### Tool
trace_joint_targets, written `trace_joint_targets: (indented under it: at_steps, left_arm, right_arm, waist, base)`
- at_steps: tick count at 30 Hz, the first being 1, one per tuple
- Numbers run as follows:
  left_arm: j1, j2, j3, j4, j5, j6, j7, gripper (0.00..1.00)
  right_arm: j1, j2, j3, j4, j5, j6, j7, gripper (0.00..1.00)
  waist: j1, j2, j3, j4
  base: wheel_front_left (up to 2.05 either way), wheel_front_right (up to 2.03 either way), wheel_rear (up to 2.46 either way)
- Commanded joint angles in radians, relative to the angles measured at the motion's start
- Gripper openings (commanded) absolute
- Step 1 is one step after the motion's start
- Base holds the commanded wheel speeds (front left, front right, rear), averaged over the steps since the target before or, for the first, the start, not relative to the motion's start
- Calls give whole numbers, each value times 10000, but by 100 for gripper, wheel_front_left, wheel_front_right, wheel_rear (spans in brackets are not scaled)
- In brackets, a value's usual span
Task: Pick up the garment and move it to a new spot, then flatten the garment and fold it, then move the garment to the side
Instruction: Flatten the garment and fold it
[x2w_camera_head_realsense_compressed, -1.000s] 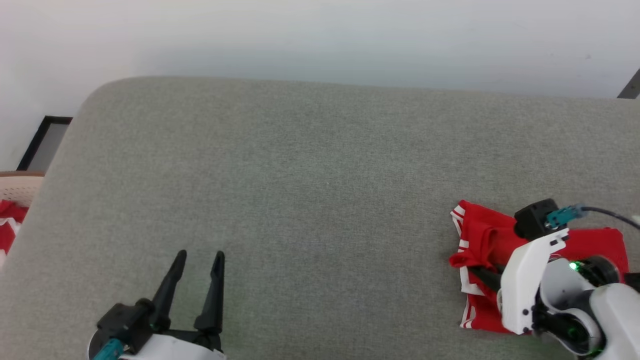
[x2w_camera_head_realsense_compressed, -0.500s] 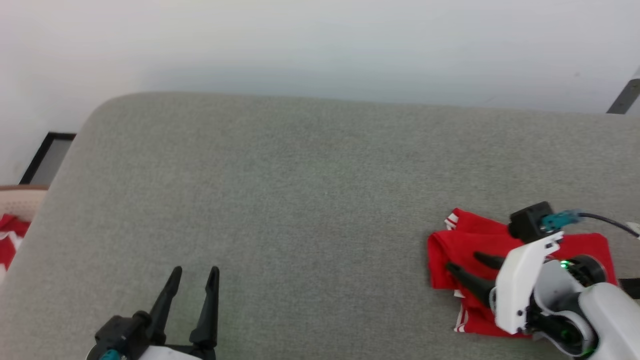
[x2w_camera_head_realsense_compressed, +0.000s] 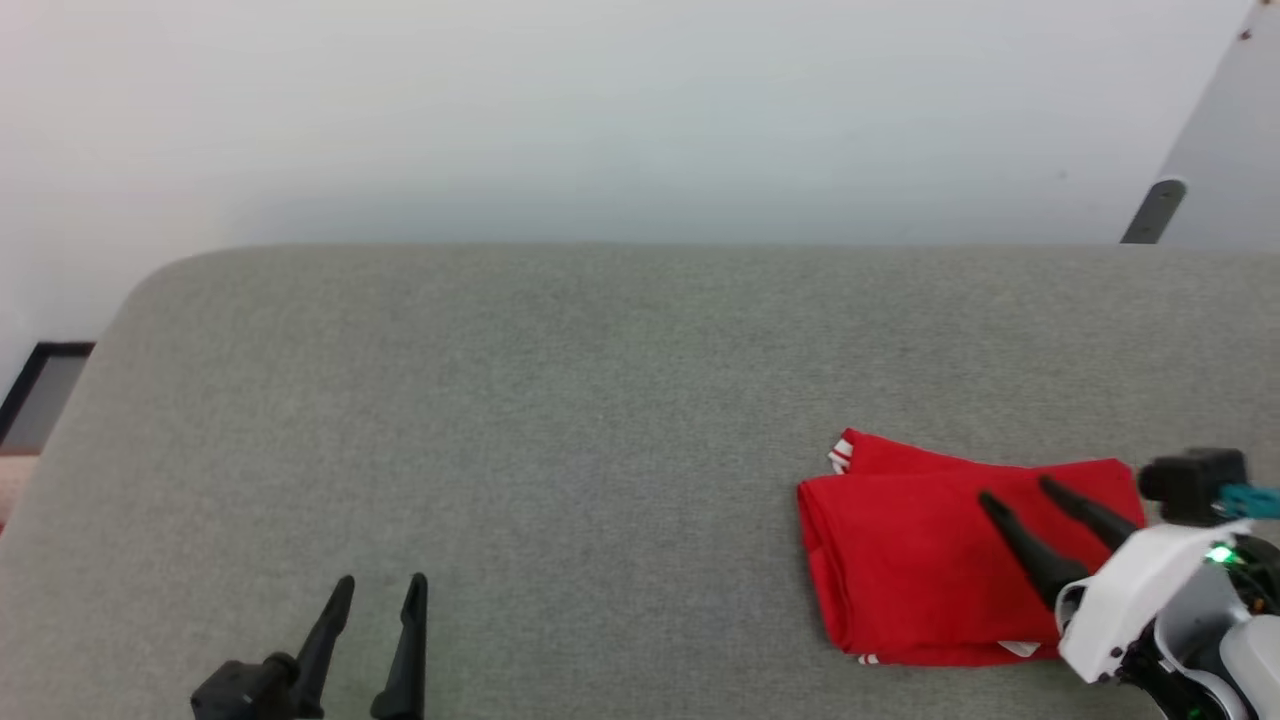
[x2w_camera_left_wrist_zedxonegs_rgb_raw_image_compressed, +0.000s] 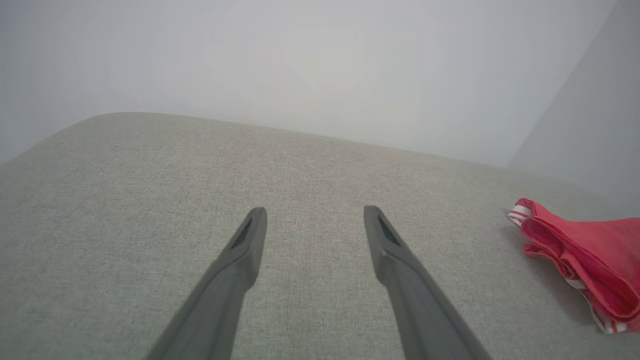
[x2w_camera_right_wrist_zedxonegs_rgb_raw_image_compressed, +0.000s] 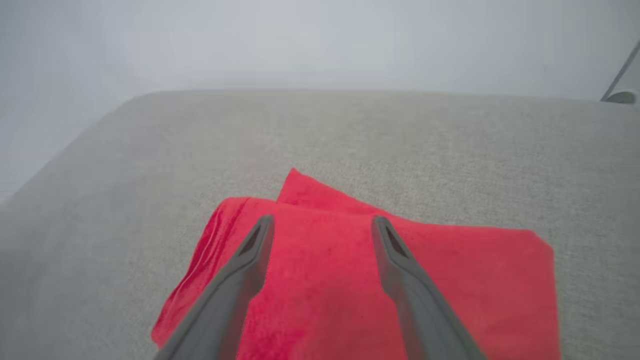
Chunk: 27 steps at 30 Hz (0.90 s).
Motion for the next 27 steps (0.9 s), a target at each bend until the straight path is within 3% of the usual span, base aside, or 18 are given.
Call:
trace_joint_targets:
  at_steps: [1,6,10,18,27]
  left_arm:
    - [136,21,43,39,42,-37,5,100]
    - [227,41,278,68,-32,-37,5,100]
    - [405,60,427,-22,-43,-37,5,100]
    - [951,3,433,-159,-141,-37,5,100]
    - [1293,253,221,-437,-261,-37,5,100]
  right_arm:
    - [131,58,-132,179,-71,-5,-554,100]
    - [516,207,-575,705,-281,-3,-2556,100]
    - [820,298,-805,882,-639,-5,-3334,100]
    - [1657,738,-1323,894,-1320,-5,-3817,100]
    - [3292,1293,-2835,-76,-1730,-3,-3898,100]
  waist:
    - [0,0,-167,-172]
    - [0,0,-392,-216]
    - [0,0,-522,-292]
    - [0,0,-1038,-251]
    - [0,0,-1367,-90]
  base:
    - [0,0,0]
    - [0,0,0]
    - [0,0,0]
    - [0,0,0]
    - [0,0,0]
